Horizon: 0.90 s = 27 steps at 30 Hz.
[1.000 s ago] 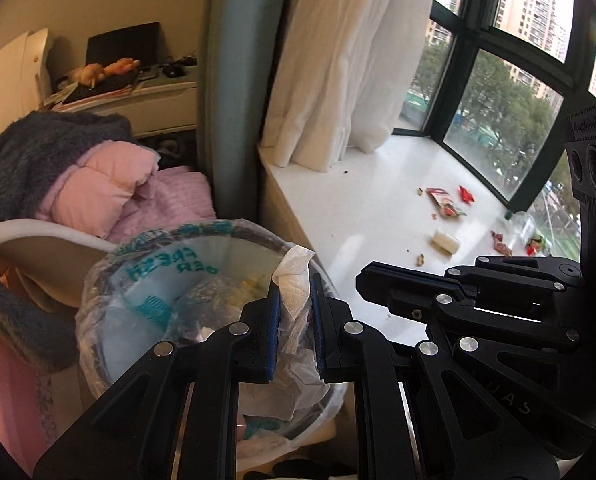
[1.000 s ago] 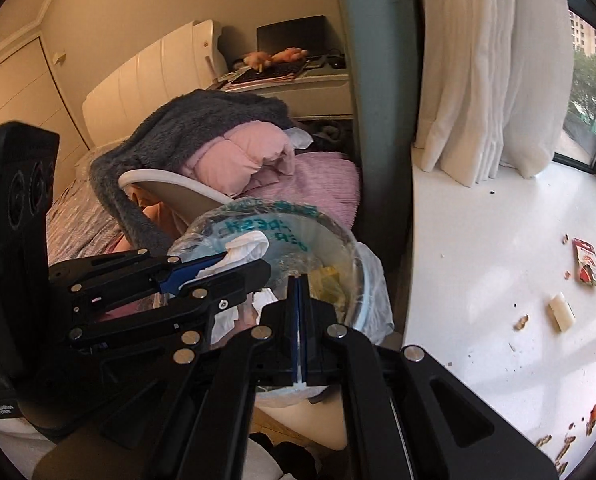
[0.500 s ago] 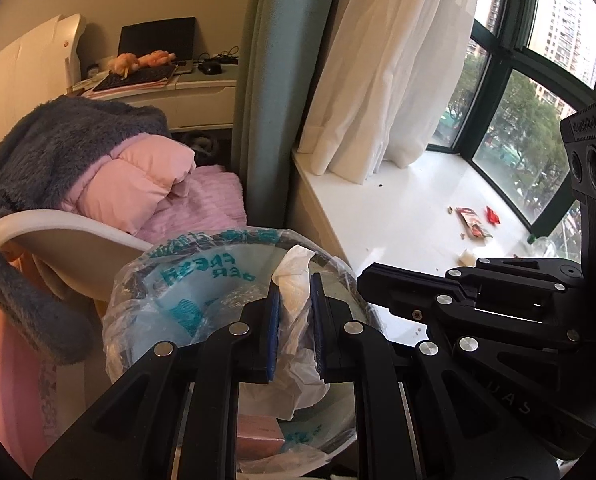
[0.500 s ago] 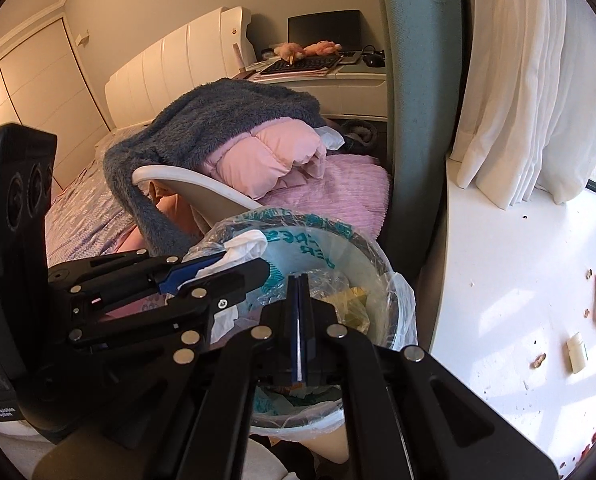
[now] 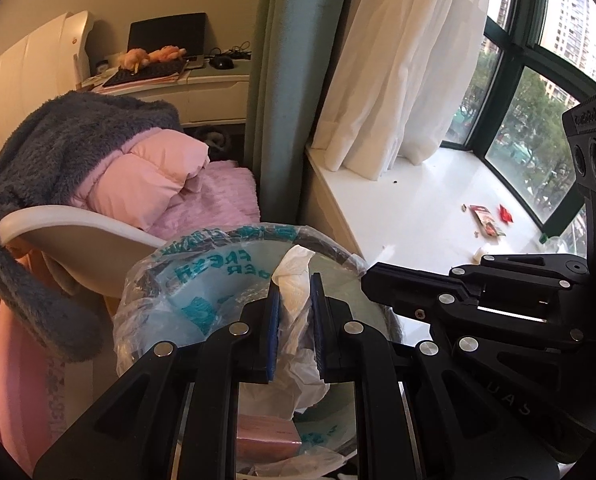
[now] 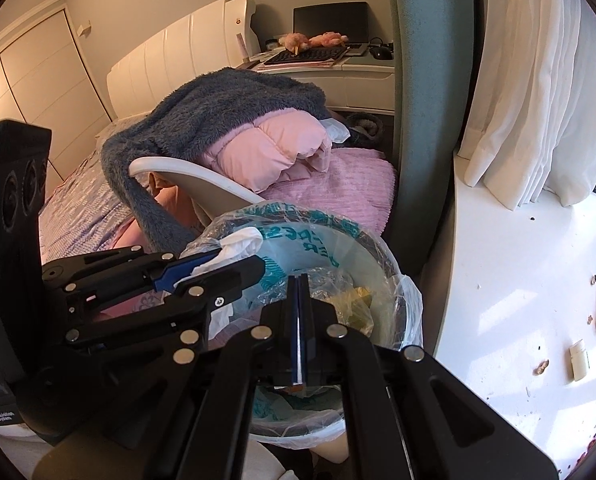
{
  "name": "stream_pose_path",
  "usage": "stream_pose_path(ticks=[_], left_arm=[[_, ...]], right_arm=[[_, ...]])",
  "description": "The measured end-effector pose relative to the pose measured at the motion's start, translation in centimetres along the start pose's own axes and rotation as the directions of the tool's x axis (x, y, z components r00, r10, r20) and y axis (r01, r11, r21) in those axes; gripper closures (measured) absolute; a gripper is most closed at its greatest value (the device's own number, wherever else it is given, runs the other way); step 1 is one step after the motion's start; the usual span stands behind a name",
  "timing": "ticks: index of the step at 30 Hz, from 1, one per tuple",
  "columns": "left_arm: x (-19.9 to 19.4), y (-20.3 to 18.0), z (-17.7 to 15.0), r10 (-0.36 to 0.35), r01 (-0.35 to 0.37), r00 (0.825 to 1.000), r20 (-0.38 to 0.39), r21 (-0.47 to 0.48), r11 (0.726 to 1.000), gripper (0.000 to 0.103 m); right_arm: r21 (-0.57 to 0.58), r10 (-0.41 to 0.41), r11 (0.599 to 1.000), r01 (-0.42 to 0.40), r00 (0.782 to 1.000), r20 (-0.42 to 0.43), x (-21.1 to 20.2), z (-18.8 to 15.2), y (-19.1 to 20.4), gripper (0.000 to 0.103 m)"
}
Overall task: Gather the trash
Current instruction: 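Hold the crumpled white tissue above the trash bin with the left tool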
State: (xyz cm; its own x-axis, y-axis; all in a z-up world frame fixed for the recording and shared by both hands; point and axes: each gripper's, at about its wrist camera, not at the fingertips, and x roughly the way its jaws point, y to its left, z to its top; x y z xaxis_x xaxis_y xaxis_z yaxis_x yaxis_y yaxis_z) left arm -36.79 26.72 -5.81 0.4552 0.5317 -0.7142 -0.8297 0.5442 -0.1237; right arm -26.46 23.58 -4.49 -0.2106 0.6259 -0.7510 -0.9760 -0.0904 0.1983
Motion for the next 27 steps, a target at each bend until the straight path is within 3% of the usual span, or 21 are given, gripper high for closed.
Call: stream_pose_path(ticks=[27], left_arm=[[0.5, 0.0, -0.3, 0.089, -0.088, 0.995, -0.038, 0.010, 0.996, 0.090]], right_arm=[[-0.018, -0.020, 1.000, 0.019, 0.999, -0.048, 1.1, 0.0, 0.3, 0.100]])
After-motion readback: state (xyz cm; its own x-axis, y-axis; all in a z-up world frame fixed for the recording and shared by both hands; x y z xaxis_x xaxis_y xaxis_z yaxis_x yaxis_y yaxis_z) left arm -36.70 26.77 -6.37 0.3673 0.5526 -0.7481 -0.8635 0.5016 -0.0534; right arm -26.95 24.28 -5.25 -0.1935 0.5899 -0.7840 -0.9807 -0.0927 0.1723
